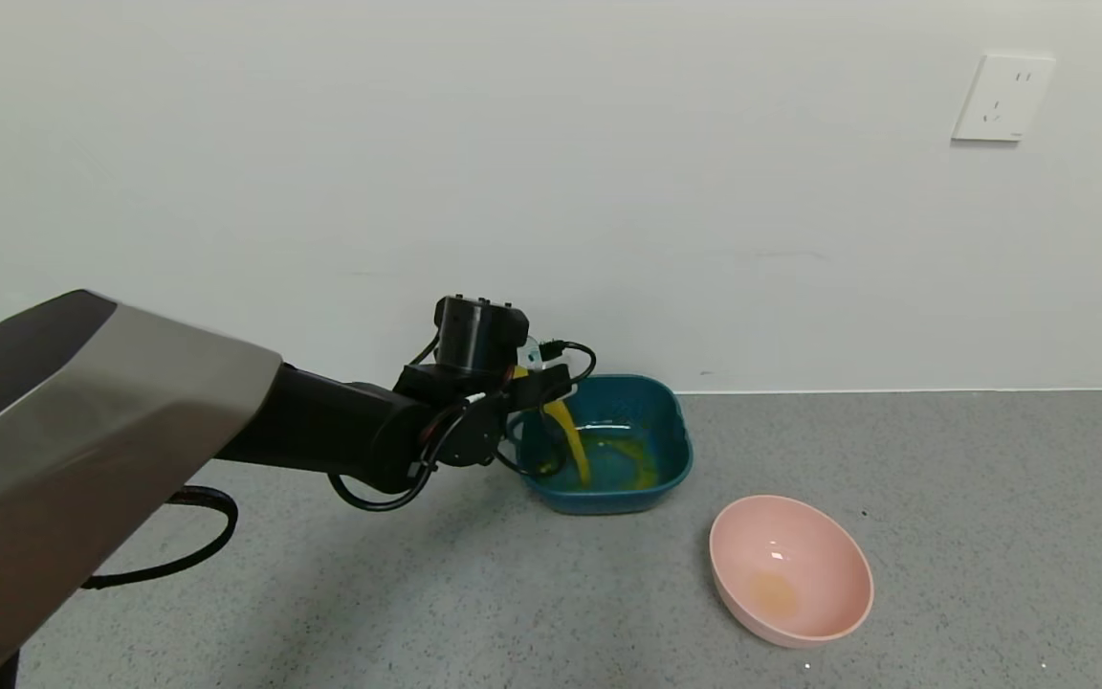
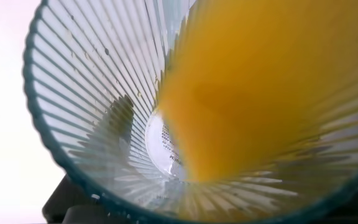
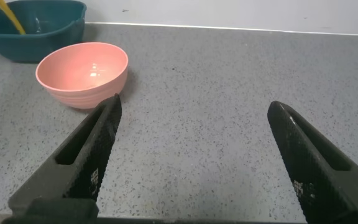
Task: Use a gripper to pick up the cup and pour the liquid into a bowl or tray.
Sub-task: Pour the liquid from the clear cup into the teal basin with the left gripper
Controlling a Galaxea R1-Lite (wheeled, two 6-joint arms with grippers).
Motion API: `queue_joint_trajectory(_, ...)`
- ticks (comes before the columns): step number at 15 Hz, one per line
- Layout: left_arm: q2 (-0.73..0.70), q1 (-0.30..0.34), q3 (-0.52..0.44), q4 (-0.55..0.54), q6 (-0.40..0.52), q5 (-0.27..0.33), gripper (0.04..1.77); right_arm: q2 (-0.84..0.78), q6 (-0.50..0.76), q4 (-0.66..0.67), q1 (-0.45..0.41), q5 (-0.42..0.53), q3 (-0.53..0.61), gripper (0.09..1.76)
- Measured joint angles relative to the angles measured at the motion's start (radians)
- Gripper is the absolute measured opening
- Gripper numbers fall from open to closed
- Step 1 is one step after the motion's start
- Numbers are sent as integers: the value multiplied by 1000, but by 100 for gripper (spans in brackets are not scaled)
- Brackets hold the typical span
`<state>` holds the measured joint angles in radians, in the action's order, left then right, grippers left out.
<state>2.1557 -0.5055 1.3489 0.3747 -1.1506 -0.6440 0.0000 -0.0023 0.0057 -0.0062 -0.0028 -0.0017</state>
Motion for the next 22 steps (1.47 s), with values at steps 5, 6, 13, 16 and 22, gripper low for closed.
queue_joint_trajectory(5, 2, -7, 21, 4, -149, -29, 127, 0, 0, 0, 0, 0, 0, 171)
queue_joint_trajectory(6, 2, -7, 25, 5, -181, -38, 127, 0, 0, 0, 0, 0, 0, 171)
queue_joint_trajectory(13, 0, -7, 58, 5, -403, -87, 127, 0, 0, 0, 0, 0, 0, 171)
queue_joint_trajectory(16, 0, -9, 74, 5, -490, -112, 127, 0, -1, 0, 0, 0, 0, 171)
queue_joint_trajectory(22, 3, -38, 93, -8, -611, -156, 127, 0, 0, 0, -11, 0, 0, 171)
